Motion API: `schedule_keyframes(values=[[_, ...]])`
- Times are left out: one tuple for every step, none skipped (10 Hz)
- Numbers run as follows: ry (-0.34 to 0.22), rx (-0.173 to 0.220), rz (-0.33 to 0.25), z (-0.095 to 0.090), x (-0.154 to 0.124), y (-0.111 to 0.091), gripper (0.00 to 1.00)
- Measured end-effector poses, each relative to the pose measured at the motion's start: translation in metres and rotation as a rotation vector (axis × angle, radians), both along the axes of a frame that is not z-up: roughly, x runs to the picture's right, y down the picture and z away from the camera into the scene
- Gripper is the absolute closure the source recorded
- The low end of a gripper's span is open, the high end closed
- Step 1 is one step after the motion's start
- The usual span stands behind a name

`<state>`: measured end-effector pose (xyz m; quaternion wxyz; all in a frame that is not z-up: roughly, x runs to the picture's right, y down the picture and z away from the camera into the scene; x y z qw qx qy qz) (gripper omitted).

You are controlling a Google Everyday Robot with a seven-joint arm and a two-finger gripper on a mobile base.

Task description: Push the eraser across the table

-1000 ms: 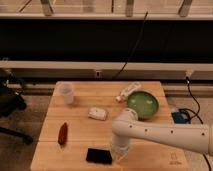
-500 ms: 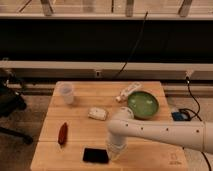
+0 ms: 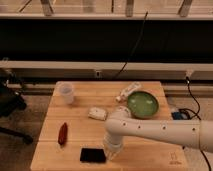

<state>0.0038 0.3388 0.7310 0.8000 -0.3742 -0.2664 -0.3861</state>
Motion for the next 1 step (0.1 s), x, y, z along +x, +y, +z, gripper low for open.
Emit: schedule_keyframes(values=[[-0.007,0.001,-0.018,0.0,-0.0135,-0.0017,1.0]])
